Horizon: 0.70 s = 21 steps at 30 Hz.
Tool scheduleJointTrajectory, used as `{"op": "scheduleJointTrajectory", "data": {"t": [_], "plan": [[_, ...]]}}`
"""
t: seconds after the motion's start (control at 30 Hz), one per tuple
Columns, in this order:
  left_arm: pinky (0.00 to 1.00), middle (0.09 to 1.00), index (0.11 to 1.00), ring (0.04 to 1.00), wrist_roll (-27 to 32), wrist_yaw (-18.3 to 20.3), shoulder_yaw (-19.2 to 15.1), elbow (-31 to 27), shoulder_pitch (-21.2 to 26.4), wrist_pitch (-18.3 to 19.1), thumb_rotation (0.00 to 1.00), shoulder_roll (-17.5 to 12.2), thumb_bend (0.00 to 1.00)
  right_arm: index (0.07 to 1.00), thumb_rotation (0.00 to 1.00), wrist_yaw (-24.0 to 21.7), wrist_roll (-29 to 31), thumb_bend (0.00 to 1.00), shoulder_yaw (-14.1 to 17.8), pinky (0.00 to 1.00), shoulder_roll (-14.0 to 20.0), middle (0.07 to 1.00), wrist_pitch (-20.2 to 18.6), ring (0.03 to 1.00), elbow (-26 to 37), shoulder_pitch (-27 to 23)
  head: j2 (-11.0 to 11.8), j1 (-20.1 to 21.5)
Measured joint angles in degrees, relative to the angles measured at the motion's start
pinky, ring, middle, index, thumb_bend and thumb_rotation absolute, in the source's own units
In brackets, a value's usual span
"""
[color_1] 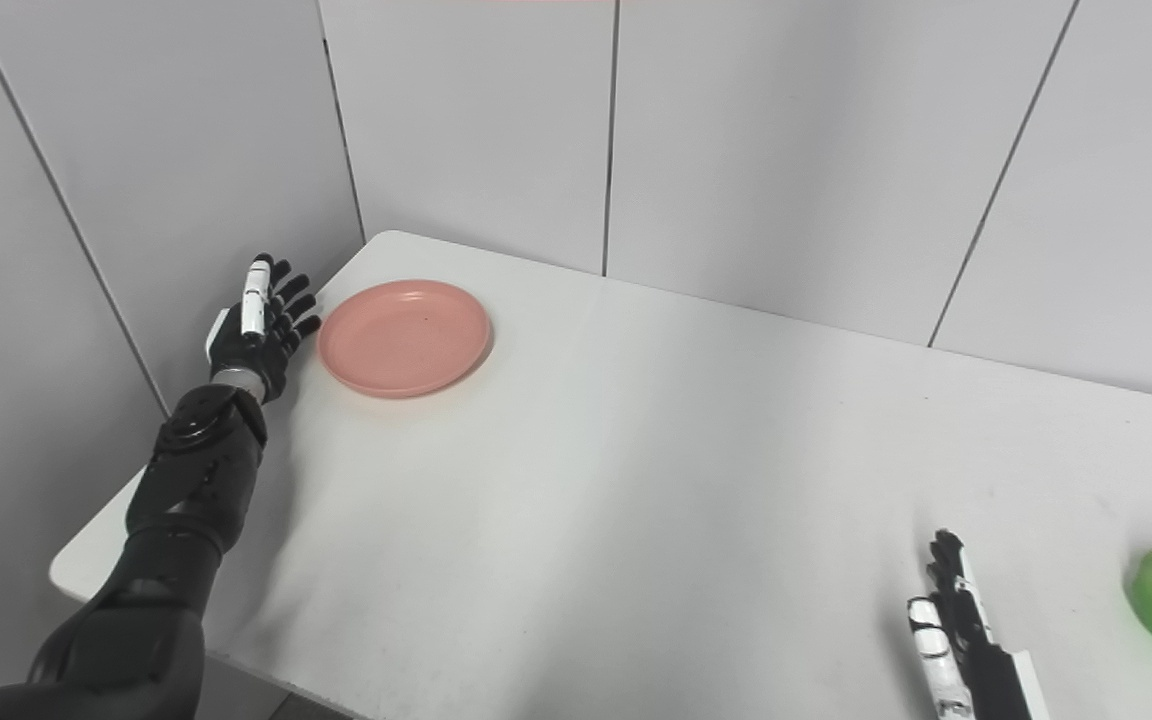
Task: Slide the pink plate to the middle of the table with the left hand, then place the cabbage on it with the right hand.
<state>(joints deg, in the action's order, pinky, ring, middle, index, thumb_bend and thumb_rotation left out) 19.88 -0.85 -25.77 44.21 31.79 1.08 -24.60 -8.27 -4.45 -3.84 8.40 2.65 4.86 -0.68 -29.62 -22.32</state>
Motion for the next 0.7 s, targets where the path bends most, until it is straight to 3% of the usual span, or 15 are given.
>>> {"op": "scheduleJointTrajectory", "data": {"t": [0.23,0.7], "plan": [[0.94,0.910,0.906,0.921,-0.11,0.03,1.60,3.55,0.25,-4.07,1.00,0.02,0.44,1.000,1.00,-0.01,-0.01,0.13,0.00,1.00,0.03,1.000,0.00,1.000,0.01,0.06,-0.26,0.17],[0.89,0.895,0.892,0.898,-1.07,0.02,5.00,6.58,1.78,-7.42,1.00,1.33,0.45,1.000,1.00,0.01,-0.49,0.14,-0.07,1.00,0.01,1.000,0.00,1.000,0.04,0.09,-0.88,1.05]]}}
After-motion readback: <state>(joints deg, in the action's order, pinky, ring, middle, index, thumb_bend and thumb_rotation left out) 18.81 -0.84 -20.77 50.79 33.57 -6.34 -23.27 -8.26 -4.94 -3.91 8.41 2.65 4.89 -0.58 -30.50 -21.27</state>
